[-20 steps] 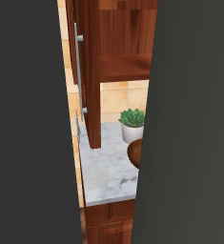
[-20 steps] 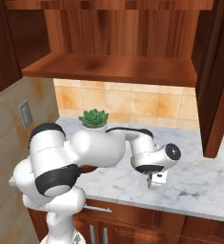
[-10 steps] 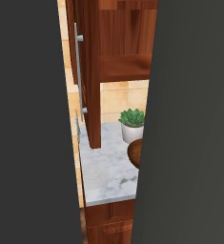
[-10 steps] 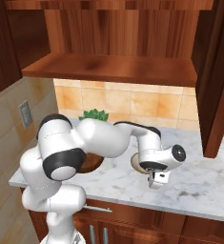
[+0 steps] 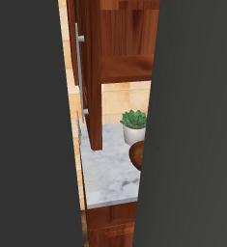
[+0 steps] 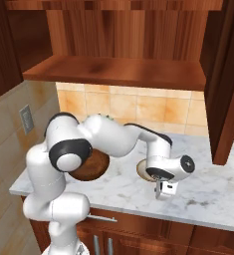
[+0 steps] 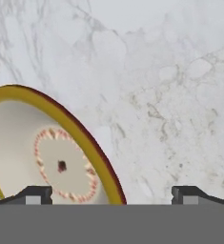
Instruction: Pick up the bowls on the counter and stack them on top of one another in the open cabinet. Place the smaller bowl on top of the larger bowl.
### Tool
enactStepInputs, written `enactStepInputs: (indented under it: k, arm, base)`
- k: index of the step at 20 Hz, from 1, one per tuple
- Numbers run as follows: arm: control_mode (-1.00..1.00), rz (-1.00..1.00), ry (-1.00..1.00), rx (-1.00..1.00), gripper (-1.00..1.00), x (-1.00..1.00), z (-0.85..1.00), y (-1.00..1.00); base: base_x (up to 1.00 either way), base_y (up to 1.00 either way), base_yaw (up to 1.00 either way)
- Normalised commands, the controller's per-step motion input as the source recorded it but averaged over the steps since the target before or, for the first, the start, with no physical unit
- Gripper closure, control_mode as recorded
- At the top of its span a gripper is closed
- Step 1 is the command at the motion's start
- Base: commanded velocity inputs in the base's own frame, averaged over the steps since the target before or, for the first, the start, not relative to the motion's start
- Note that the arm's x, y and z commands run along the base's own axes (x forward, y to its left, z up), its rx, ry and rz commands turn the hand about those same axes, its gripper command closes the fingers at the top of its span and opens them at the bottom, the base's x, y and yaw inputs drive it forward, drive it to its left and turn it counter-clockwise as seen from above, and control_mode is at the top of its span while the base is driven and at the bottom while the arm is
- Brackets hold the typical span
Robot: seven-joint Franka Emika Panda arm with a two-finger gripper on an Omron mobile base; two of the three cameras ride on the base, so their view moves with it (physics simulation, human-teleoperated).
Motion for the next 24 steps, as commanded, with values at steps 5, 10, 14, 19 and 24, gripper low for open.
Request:
enactStepInputs:
  k: [5, 10, 14, 19, 24]
  arm:
    - [-1.0, 0.0, 0.0, 0.0, -1.0, 0.04, -0.04, 0.02]
    - [-1.0, 0.0, 0.0, 0.0, -1.0, 0.09, -0.06, 0.06]
    - [-1.0, 0.0, 0.0, 0.0, 1.0, 0.1, -0.16, 0.15]
    - [-1.0, 0.0, 0.0, 0.0, 1.0, 0.09, -0.18, 0.28]
    - [-1.0, 0.0, -0.01, 0.0, 1.0, 0.05, -0.12, 0.28]
  base:
    - [0.0, 0.0, 0.0]
    - [0.0, 0.0, 0.0]
    - [0.0, 0.0, 0.0]
    - [0.0, 0.0, 0.0]
    - [0.0, 0.0, 0.0]
